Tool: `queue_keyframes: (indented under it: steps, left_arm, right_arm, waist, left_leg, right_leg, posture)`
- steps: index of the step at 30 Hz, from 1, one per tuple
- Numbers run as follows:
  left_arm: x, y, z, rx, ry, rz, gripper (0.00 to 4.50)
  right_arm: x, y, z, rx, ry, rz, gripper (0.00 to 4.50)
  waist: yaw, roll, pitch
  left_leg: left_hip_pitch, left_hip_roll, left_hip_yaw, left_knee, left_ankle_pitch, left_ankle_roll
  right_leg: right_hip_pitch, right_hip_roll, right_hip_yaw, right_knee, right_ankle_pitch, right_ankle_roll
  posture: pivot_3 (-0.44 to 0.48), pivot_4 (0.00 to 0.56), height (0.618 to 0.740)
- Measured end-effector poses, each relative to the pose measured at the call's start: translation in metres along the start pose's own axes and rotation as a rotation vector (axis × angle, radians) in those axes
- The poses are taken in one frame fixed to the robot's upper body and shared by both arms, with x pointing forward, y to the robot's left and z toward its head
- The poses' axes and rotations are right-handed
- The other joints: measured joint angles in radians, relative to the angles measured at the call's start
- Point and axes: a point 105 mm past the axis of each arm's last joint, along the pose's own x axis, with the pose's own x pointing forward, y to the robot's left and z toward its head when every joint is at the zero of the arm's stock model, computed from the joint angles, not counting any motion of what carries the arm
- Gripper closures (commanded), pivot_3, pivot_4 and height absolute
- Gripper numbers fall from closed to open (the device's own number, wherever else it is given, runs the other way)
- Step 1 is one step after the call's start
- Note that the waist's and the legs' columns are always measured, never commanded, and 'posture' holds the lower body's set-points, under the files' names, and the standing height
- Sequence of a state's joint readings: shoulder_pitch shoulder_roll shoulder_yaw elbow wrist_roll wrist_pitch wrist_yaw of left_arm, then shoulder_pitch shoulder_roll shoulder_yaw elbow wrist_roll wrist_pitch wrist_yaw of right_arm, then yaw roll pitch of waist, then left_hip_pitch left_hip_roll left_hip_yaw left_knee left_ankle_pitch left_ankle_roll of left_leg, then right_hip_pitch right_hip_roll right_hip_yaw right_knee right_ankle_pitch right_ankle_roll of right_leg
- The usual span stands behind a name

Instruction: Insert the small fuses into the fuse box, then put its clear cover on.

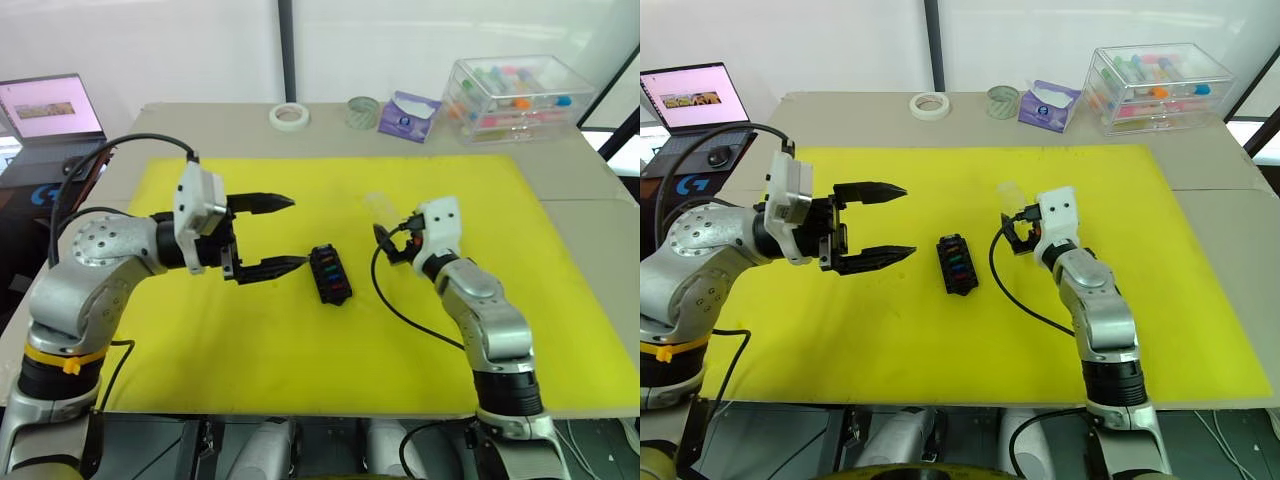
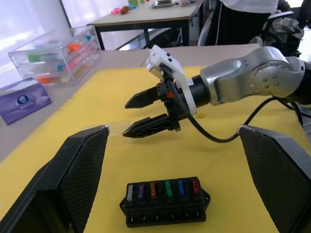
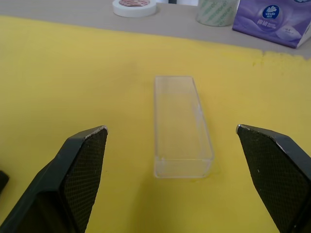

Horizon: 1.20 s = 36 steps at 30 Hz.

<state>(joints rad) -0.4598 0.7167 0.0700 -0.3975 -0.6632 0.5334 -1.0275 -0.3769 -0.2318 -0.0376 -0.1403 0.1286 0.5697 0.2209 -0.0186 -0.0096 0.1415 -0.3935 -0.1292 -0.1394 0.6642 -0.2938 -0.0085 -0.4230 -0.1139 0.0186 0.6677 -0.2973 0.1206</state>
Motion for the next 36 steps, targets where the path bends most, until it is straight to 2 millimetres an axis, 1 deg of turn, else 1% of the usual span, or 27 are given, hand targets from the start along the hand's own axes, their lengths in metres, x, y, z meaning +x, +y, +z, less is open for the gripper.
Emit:
queue_keyframes:
  steps: [6,13,20,22,24,27,28,29,36]
  left_arm:
    - [0.000,0.000,-0.001,-0.004,0.002,0.007,0.00]
    - [0.000,-0.003,-0.003,-0.008,0.006,0.013,0.00]
    - [0.001,-0.006,-0.004,-0.009,0.009,0.020,0.00]
    - [0.000,-0.006,-0.005,-0.014,0.011,0.026,0.00]
    - [0.000,-0.007,-0.007,-0.020,0.013,0.030,0.00]
    - [0.000,-0.008,-0.006,-0.018,0.012,0.032,0.00]
    - [0.000,-0.008,-0.007,-0.020,0.013,0.033,0.00]
    - [0.000,-0.008,-0.007,-0.021,0.014,0.035,0.00]
    - [-0.001,-0.008,-0.012,-0.038,0.020,0.049,0.00]
  right_arm:
    - [0.009,-0.005,-0.013,-0.001,0.032,-0.025,0.01]
    - [0.018,0.000,-0.016,0.019,0.025,-0.011,0.01]
    - [0.021,0.002,-0.021,0.037,0.033,-0.003,0.01]
    - [0.021,0.003,-0.021,0.043,0.028,0.001,0.41]
    - [0.021,0.003,-0.020,0.044,0.022,0.005,0.93]
    - [0.021,0.003,-0.020,0.042,0.015,0.008,1.96]
    - [0.022,0.003,-0.020,0.041,0.012,0.010,2.36]
    - [0.022,0.004,-0.020,0.040,0.011,0.012,2.64]
    - [0.021,0.004,-0.020,0.032,-0.001,0.013,2.64]
  waist:
    - [-0.003,0.000,0.000]
    - [-0.003,0.000,0.000]
    - [-0.004,0.000,0.000]
    - [-0.005,0.000,0.000]
    - [-0.004,0.000,0.000]
    - [-0.004,0.000,0.000]
    - [-0.004,0.000,0.000]
    - [-0.004,0.000,0.000]
    - [-0.003,0.000,0.000]
  left_leg:
    - [0.000,0.000,0.000,0.000,0.000,0.000]
    - [0.000,0.000,0.000,0.000,0.000,0.000]
    - [0.000,0.000,0.000,0.000,0.000,0.000]
    - [0.000,0.000,0.000,0.000,0.000,0.000]
    - [0.000,0.000,0.000,0.000,0.000,0.000]
    - [0.000,0.000,0.000,0.000,0.000,0.000]
    - [0.000,0.000,0.000,0.000,0.000,0.000]
    - [0.000,0.000,0.000,0.000,0.000,0.000]
    - [0.000,0.000,0.000,0.000,0.000,0.000]
  right_leg:
    - [0.000,0.000,0.000,0.000,0.000,0.000]
    - [0.000,0.000,0.000,0.000,0.000,0.000]
    - [0.000,0.000,0.000,0.000,0.000,0.000]
    - [0.000,0.000,0.000,0.000,0.000,0.000]
    - [0.000,0.000,0.000,0.000,0.000,0.000]
    - [0.000,0.000,0.000,0.000,0.000,0.000]
    - [0.000,0.000,0.000,0.000,0.000,0.000]
    - [0.000,0.000,0.000,0.000,0.000,0.000]
    - [0.000,0.000,0.000,0.000,0.000,0.000]
  posture:
    - [0.000,0.150,0.740]
    - [0.000,0.150,0.740]
    - [0.000,0.150,0.740]
    - [0.000,0.150,0.740]
    - [0.000,0.150,0.740]
    - [0.000,0.150,0.740]
    - [0.000,0.150,0.740]
    - [0.000,0.150,0.740]
    - [0.000,0.150,0.740]
